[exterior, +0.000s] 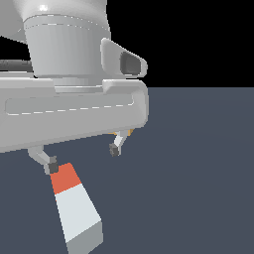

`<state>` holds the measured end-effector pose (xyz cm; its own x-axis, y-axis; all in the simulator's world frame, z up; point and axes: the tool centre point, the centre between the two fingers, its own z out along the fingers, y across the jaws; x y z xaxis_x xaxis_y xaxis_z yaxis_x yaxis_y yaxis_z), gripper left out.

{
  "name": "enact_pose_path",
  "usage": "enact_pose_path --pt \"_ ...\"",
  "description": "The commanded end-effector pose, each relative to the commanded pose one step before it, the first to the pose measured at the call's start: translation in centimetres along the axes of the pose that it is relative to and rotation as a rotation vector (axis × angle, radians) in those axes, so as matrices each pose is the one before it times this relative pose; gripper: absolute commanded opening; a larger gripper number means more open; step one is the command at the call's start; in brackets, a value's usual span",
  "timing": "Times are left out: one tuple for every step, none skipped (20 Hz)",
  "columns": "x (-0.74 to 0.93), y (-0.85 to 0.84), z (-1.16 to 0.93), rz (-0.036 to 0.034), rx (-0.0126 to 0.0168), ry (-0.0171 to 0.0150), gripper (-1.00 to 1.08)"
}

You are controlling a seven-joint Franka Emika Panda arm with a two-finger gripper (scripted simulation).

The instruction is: Insert the peg into the horizontal hole in a box.

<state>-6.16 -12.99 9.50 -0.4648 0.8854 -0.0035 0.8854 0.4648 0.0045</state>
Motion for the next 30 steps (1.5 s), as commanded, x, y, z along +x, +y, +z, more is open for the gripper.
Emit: enact_pose_path --pt "-0.949 -0.728 0.620 -0.03917 0.00062 0.00104 1.00" --pt "-0.340 -0.254 0.219 -0.01327 0.00036 0.00039 1.00" --pt "-0.322 -0.237 0.206 -0.01248 0.00034 0.00036 1.00" --pt "-0.303 -0.221 0.193 -0.01167 0.00032 0.00034 1.00" --pt "-0.283 -0.204 0.180 -0.01087 0.00031 0.00031 1.00" --pt "-0.262 -0.187 0.166 -0.01005 0.00029 0.00028 1.00" --pt "-0.243 -0.171 0.152 -0.00918 0.00027 0.00025 1.00" --pt "-0.222 -0.153 0.138 -0.00834 0.00025 0.00022 1.00" --pt "-0.201 -0.134 0.123 -0.00749 0.00023 0.00019 1.00" --pt "-0.179 -0.116 0.109 -0.00665 0.00022 0.00017 1.00" --pt "-0.158 -0.099 0.095 -0.00577 0.00020 0.00014 1.00" --pt "-0.137 -0.083 0.080 -0.00488 0.00018 0.00011 1.00" --pt "-0.113 -0.065 0.065 -0.00402 0.00015 0.00008 1.00" --pt "-0.089 -0.048 0.051 -0.00316 0.00013 0.00006 1.00" --pt "-0.067 -0.037 0.036 -0.00218 0.00009 0.00004 1.00" --pt "-0.037 -0.018 0.022 -0.00138 0.00006 0.00002 1.00" --pt "-0.028 -0.027 0.006 0.00000 0.00000 0.00000 1.00" --pt "0.072 0.021 -0.028 0.00323 0.00022 0.00012 1.00" --pt "-0.001 -0.001 0.033 0.00000 0.00000 0.00000 1.00" --pt "-0.002 -0.004 0.100 0.00000 0.00000 0.00000 1.00" --pt "-0.003 -0.007 0.166 0.00000 0.00000 0.00000 1.00" --pt "-0.004 -0.010 0.231 0.00000 0.00000 0.00000 1.00" --pt "0.019 0.019 0.294 -0.00069 0.00000 -0.00004 1.00" --pt "-0.005 -0.016 0.361 0.00000 0.00000 0.00000 1.00" --pt "0.018 0.012 0.422 -0.00069 -0.00001 -0.00004 1.00" --pt "-0.006 -0.023 0.486 0.00000 0.00000 0.00000 1.00" --pt "0.016 0.007 0.543 -0.00069 -0.00001 -0.00004 1.00" --pt "-0.009 -0.023 0.537 0.00000 0.00000 0.00000 1.00" --pt "0.011 0.015 0.464 -0.00069 -0.00001 -0.00004 1.00" --pt "-0.016 -0.010 0.395 0.00000 0.00000 0.00000 1.00"
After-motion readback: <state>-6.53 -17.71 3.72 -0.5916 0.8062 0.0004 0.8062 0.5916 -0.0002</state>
